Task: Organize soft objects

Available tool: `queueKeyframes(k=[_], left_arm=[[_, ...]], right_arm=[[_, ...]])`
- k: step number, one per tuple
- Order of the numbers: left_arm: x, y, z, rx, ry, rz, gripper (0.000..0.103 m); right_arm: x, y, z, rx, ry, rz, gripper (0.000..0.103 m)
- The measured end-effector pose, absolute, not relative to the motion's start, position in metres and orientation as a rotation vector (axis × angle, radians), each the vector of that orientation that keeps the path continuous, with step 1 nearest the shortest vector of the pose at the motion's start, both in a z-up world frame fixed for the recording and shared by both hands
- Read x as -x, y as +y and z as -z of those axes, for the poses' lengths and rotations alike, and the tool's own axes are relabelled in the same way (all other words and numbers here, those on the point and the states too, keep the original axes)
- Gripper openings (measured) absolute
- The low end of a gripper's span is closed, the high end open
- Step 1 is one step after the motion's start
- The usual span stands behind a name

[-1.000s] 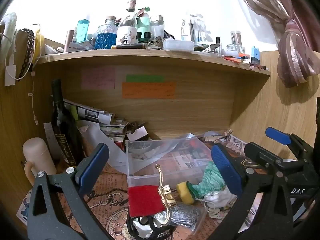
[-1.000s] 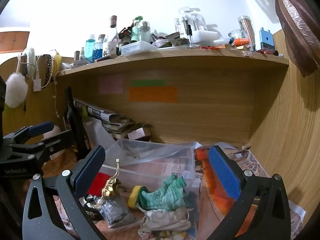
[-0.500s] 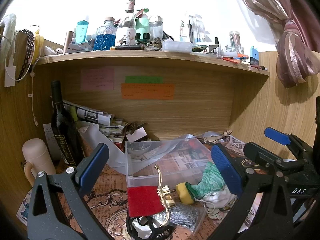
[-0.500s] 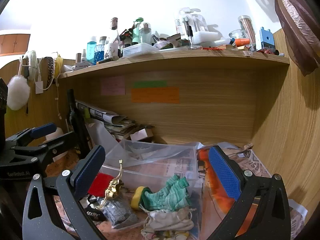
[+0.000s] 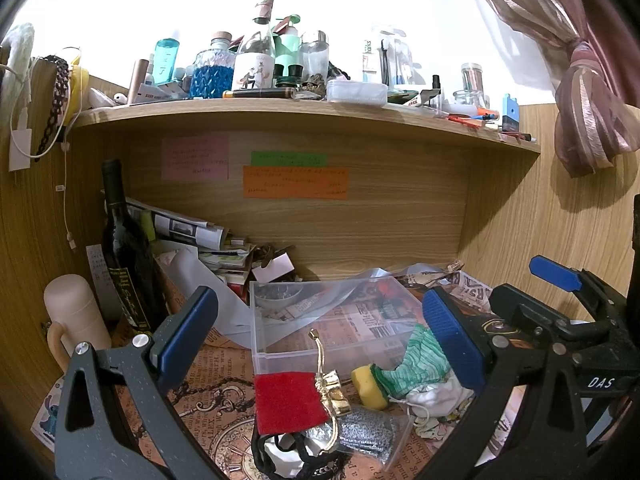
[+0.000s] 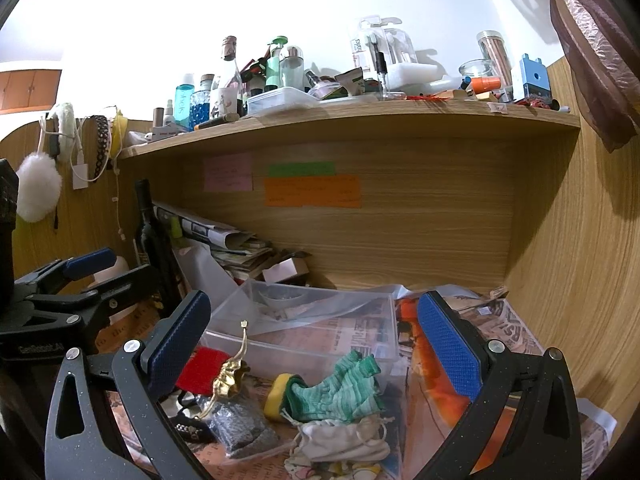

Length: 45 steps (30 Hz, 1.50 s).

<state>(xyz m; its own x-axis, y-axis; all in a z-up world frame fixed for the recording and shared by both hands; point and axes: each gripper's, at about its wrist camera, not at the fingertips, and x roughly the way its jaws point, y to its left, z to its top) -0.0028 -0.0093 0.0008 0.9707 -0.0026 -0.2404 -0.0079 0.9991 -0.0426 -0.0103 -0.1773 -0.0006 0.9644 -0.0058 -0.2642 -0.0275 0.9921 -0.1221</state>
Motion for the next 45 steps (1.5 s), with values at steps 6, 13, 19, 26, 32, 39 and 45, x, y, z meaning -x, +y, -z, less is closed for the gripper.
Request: queueKeyframes(k=[6,13,19,26,32,39,45], left_arm=[[0.0029,-0.0096,-0.0012,0.044,0.242,-0.002,0.103],[0.0023,-0.0088,-0.0019,0.045,0.242,-0.003,0.103],[0.0022,-0.0083,-0.0019,0.044,0.242,-0.002,0.103],[0.0023,-0.0082,-0.0019,0.046,0.242,-0.002,0.103],[0.0022,-0.0087,-0.0020,0.046,0.242,-0.002,0.103],[0.0023,-0.0087,-0.0017,0.046,0.242,-0.002,0.103],[0.0005,-0.0082,-0.0008,0.048,0.249,0.001,0.103]], right_arm=[[0.0114,-0.1742,-0.0007,0.123,0.265,-0.013,0.103],[0.0119,-0.1739,-0.0006,0.121,0.264,-0.015,0.103],[0.0130,-0.1726,-0.0026,0.118,0.262,-0.016,0.103],[0.0133,-0.1717,-0.0027,0.118,0.262,-0.016,0.103],[0.0133,-0.1728,-0.0023,0.117,0.261,-0.016,0.103],[0.0136,-0.1739,-0.0023,0.115,0.261,-0.019,0.103],[0.0130,-0.1713,-0.0035,0.113,0.266,-0.018,0.103]])
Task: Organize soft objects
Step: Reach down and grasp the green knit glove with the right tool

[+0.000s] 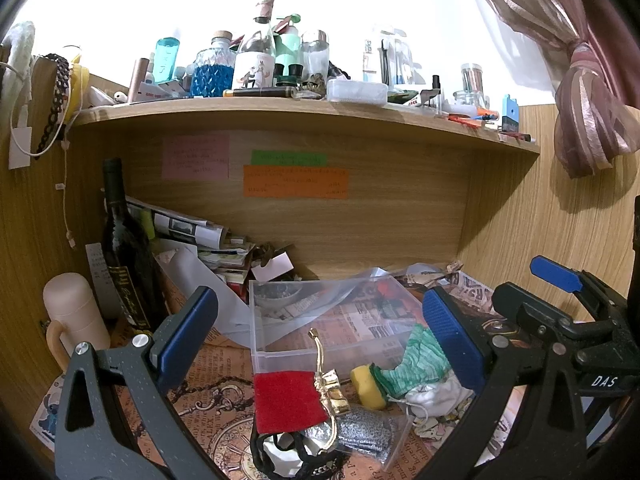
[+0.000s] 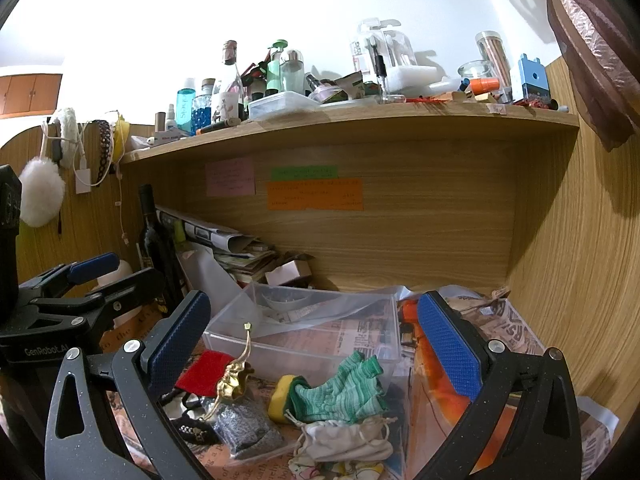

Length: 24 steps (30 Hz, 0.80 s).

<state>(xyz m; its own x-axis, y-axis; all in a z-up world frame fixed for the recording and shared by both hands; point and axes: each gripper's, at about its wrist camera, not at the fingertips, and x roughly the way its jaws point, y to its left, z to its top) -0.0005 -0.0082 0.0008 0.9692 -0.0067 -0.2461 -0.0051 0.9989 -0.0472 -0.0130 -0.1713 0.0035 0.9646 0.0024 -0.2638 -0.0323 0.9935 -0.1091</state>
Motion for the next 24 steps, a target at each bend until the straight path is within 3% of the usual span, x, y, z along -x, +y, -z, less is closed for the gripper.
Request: queueKeyframes(k=[9,24], left_arm=[[-0.018,-0.006,0.023,0.057,0.341,0.018,0.103],[-0.091,0.024,0.110,0.156,0.707,0.030,0.103]], right_arm=[[0.002,-0.181,0.011,0.097,0.316,0.006,0.103],[-0.034,-0.222,0.067,0.080,0.556,0.065,0.103]])
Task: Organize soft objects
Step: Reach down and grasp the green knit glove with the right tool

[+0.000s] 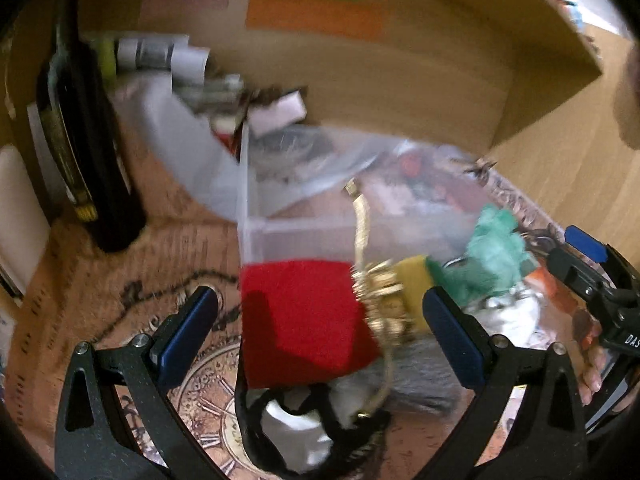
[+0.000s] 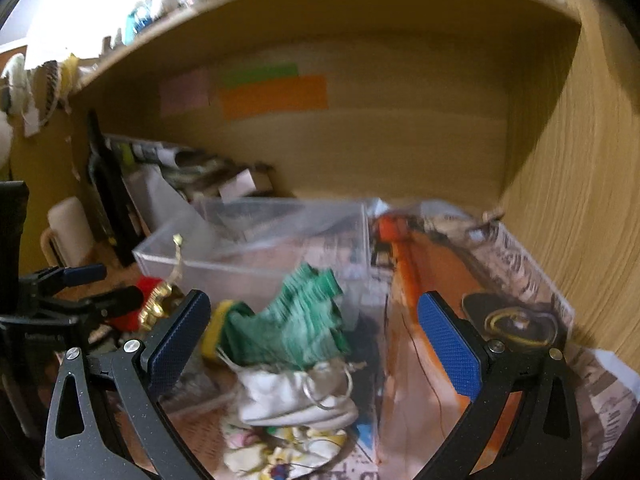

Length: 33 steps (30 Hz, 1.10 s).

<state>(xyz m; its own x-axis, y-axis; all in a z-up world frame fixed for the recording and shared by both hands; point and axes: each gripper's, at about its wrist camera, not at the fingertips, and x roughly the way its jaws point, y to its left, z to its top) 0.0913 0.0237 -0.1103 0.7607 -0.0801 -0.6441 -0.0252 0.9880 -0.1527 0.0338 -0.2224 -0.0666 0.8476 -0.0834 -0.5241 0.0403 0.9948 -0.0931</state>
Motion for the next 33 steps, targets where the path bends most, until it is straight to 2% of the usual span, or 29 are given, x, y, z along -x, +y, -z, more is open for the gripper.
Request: queueKeyframes(k=[7,9,11,12,14,15,17,22,24,27,30,33], left_arm=[[-0.114,0.036,0.142,0.234,0.830,0.058,0.103],[-0.112,0.036,0.143,0.242,0.820,0.070,0.103],[-0.108,0.035,0.140,0.234,0.796,0.073,0.103],[-0.107,0.034,0.139,0.225,0.787,0.074,0.103],[-0.106,0.031,0.137,0.206,0.780,0.078,0.092],[-0.105,0.029,0.137,0.200,0.787,0.088,0.083],[-0.108,0.027,0.137,0.192,0.795,0.086,0.079],[-0.100,0.031,0.131,0.196,0.767,0.080,0.065],[-0.094,0.032,0.127,0.195,0.757,0.080,0.061],[-0.085,0.033,0.118,0.189,0.737,0.087,0.045],[-0.077,0.032,0.107,0.183,0.708,0.085,0.043],[-0.071,0.033,0.094,0.177,0.667,0.087,0.036]], right_arm=[[-0.061,-0.235,0.091,0.065,0.668,0.039,0.102],[-0.066,-0.236,0.095,0.057,0.687,0.028,0.095],[-0.069,-0.238,0.099,0.048,0.704,0.016,0.080],[-0.070,-0.239,0.100,0.043,0.713,0.009,0.076],[-0.073,-0.239,0.101,0.035,0.721,-0.001,0.058],[-0.073,-0.240,0.101,0.028,0.721,-0.010,0.054],[-0.072,-0.238,0.100,0.022,0.716,-0.023,0.038],[-0.067,-0.232,0.095,0.040,0.683,-0.024,0.021],[-0.063,-0.231,0.090,0.043,0.665,-0.027,0.020],[-0.057,-0.227,0.083,0.048,0.633,-0.034,0.017],[-0.051,-0.223,0.074,0.051,0.601,-0.044,0.016],[-0.046,-0.219,0.062,0.057,0.559,-0.052,0.015]])
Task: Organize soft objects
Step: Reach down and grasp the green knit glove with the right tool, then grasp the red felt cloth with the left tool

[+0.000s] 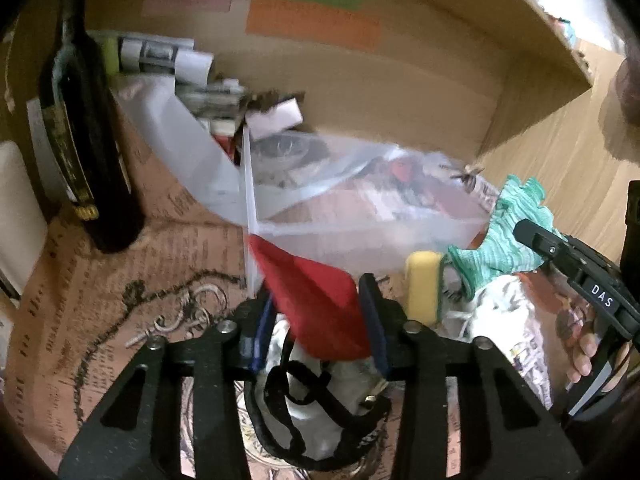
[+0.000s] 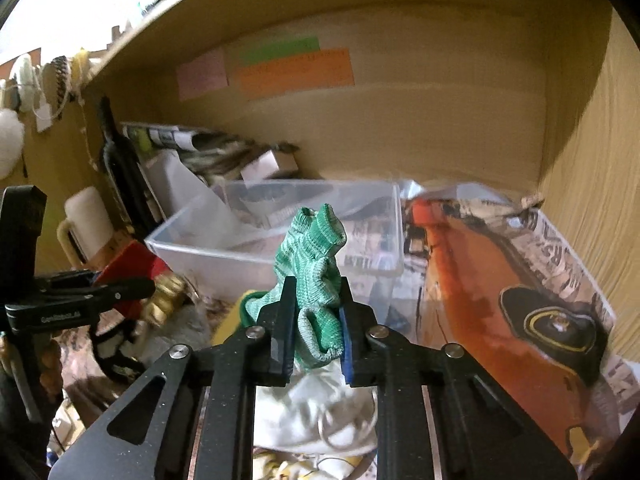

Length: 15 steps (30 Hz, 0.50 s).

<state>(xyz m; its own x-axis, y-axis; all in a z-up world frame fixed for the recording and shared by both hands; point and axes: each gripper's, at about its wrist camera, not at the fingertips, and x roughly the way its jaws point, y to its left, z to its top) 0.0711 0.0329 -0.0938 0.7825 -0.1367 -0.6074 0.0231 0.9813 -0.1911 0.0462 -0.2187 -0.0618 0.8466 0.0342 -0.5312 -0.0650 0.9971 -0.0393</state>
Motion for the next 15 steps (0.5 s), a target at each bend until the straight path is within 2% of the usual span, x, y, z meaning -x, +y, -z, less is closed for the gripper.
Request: queueKeyframes(k=[5,7,15], left_arm=[[-0.071,0.032,0.078,0.170,0.628,0.107,0.021],[-0.073,0.033,0.077,0.172,0.631,0.118,0.011],[-0.080,0.025,0.065,0.149,0.602,0.122,0.005]], right_arm=[[-0.042,-0.213,0.043,0.057,0.487,-0.060,0.015],[-0.041,-0.211,0.038,0.058,0.463,-0.061,0.015],[-0.046,-0.211,0.023,0.060,0.409,-0.064,0.015]])
